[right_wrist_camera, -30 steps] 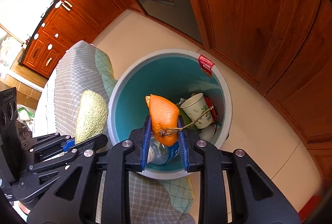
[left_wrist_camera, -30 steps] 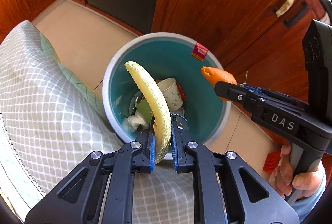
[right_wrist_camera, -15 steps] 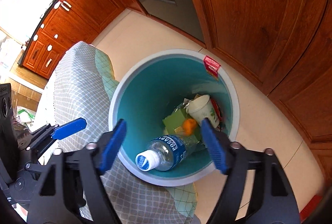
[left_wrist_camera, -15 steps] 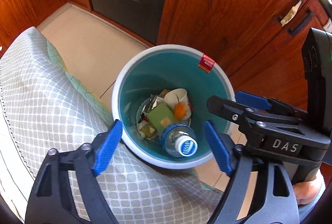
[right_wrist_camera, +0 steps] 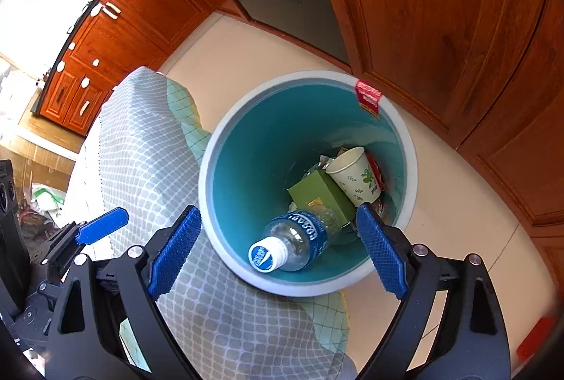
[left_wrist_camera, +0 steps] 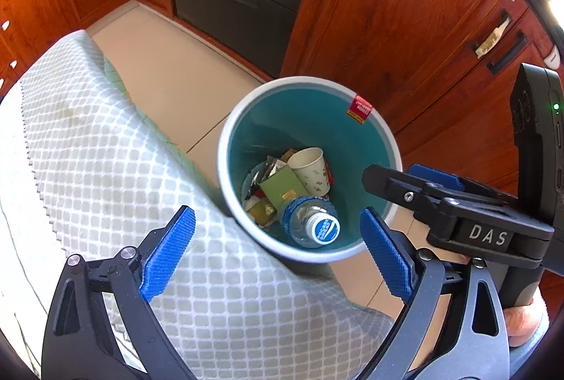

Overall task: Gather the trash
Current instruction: 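Move both open tools back over the table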

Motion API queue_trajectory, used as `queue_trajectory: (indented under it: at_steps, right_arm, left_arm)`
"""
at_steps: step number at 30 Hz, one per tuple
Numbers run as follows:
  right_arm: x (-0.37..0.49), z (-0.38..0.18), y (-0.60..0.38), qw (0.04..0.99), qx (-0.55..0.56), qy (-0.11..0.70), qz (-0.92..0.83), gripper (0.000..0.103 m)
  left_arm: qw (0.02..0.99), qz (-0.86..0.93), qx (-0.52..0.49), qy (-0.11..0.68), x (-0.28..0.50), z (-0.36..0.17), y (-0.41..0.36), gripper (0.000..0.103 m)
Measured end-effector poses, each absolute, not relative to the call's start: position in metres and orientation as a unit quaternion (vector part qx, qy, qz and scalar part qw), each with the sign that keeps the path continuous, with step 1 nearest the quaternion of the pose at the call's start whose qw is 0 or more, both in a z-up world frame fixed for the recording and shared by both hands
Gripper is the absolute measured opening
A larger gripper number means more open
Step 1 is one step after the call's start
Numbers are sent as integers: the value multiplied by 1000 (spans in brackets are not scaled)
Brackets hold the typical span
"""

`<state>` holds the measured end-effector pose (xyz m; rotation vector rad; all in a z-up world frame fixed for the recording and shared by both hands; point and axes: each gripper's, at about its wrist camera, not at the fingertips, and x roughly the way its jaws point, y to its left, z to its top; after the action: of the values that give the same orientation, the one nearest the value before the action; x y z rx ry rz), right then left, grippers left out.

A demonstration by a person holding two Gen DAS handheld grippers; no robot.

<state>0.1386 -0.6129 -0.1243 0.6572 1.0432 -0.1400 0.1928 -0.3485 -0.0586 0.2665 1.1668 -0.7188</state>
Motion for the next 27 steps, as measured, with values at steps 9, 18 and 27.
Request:
queue_trajectory:
  at_steps: [9,18,27]
  right_arm:
    - [134,-95,-583,830,286,476,-51,86]
    - [123,-69,-534,842,259,473,-22,86]
    - [119,-49,-460,849,218,480,22,86]
  left_arm:
    - [783,-315,99,528,181,-42,-306,95]
    - [799,-292,89,518,157,-23,-231,96]
    - [824,-241,67,509,128,-13,-125,97]
